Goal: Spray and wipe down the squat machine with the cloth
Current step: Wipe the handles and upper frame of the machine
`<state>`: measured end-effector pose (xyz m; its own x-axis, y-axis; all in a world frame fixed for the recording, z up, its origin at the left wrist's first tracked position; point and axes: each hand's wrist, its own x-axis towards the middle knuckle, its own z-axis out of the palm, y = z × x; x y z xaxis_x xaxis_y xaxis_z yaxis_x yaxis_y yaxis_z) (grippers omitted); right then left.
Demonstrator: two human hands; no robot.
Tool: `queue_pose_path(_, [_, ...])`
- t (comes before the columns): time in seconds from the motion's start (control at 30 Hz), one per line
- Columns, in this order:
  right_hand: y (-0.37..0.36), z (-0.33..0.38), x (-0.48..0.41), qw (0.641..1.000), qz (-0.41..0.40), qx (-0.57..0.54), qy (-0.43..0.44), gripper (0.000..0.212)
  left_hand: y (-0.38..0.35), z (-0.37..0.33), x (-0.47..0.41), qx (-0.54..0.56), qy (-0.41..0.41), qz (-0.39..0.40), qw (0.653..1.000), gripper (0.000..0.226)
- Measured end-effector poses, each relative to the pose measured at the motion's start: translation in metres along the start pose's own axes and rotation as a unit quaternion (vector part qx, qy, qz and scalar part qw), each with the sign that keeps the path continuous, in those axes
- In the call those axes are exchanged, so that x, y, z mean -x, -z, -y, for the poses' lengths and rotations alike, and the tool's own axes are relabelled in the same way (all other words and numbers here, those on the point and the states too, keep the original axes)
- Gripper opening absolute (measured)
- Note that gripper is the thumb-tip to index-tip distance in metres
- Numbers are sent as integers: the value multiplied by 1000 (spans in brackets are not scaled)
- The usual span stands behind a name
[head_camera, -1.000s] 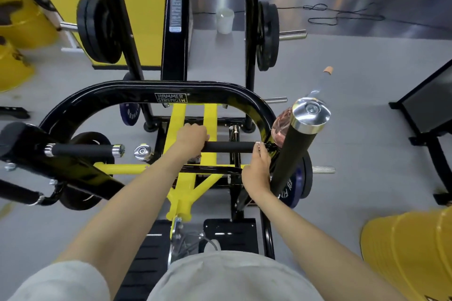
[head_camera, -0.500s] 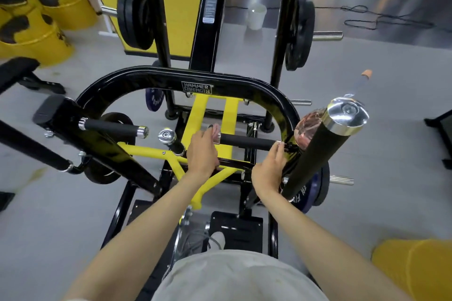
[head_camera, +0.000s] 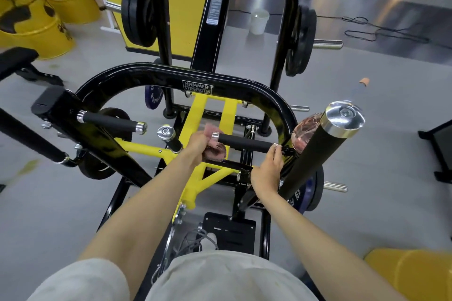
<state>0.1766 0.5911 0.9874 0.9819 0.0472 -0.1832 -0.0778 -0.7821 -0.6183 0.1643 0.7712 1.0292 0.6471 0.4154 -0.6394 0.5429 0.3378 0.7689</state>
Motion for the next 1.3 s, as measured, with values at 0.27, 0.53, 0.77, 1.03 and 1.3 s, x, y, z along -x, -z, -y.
queue_pose_path(0.27, [-2, -3, 2, 1000, -15, 3, 12, 83, -26, 34, 21, 127, -13, -56, 990, 24])
queue_pose_path(0.53, [0, -12, 2, 999, -9, -38, 16, 88, -36, 38, 6, 123, 5, -84, 989, 19])
queue_pose_path(0.77, [-1, -18, 14, 999, 17, -39, 6, 94, -112, 39, 20, 184, 39, -149, 971, 22])
queue_pose_path(1.03, [12, -19, 28, 996, -15, 55, 69, 33, -137, 38, 29, 132, 119, -3, 984, 26])
queue_pose_path(1.3, [25, -5, 38, 991, 32, -114, -60, 64, -120, 38, 31, 48, 78, 130, 987, 26])
